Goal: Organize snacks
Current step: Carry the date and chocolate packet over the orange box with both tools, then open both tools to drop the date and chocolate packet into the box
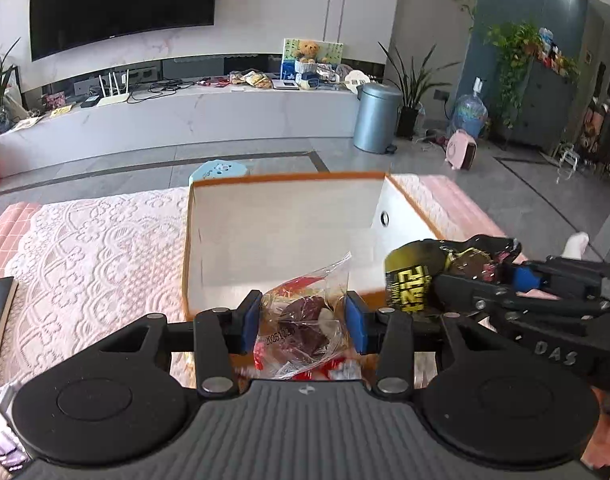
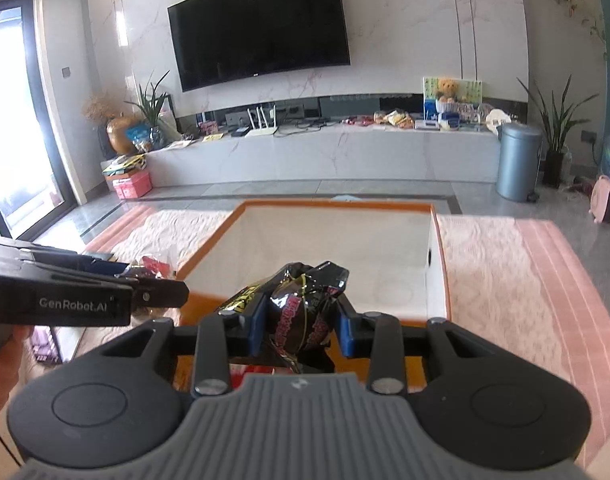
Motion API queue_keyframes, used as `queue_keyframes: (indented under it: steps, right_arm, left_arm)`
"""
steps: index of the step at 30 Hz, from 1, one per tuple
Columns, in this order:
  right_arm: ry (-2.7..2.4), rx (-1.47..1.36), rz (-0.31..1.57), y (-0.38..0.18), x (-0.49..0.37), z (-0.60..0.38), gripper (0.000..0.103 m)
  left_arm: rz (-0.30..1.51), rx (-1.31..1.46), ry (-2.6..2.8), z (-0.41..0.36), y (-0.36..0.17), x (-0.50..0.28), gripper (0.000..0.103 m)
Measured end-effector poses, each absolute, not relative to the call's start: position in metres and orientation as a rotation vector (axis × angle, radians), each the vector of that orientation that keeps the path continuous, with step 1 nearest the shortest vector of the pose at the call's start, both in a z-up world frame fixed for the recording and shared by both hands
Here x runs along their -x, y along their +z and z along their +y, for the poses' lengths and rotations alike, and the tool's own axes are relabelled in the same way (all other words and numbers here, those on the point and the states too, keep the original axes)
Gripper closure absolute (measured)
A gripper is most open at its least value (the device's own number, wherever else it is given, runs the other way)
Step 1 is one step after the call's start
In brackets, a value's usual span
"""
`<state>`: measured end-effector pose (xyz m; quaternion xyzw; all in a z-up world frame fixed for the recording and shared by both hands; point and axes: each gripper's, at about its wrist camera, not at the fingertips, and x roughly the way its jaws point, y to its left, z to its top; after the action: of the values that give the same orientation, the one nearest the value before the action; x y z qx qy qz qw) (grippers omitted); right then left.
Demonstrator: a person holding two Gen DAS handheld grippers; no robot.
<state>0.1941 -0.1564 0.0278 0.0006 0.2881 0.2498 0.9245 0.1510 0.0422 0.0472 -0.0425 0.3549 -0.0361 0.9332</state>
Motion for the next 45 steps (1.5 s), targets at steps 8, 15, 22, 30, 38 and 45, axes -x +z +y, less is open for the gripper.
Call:
queue_keyframes:
  steps: [8,15,22,30,38,45]
  right_arm:
    - [0.475,0.028,0.606,0.023,-0.255,-0.135,0.069]
    - [0.469,0.054,0.781,-0.007,-0.316,-0.117,0.069]
    - [0.529,0.074,1.002,-0.047,-0.365,-0.097,0.069]
    - [0.582,0.152,1.14,-0.075,-0.388,-0.079,0.069]
    - [0.571,0.183,1.211,-0.093,-0.398,-0.073,0.069]
    - [0.544,0.188,1.231,-0.093,-0.397,-0.076,0.066]
  left_arm:
    - [0.755,0.14,-0.062,0.049,0.041,-0.195,0.054]
    - [0.89,0.099,-0.05,0.049,0.006,-0.241,0.054]
    - [1.065,0.04,-0.022,0.052,-0.027,-0.274,0.053]
    - [1.172,-0.021,-0.004,0.057,-0.05,-0.295,0.053]
    - [1.219,-0.07,0.01,0.049,-0.064,-0.303,0.052]
    - [1.219,-0.08,0.02,0.043,-0.068,-0.304,0.047]
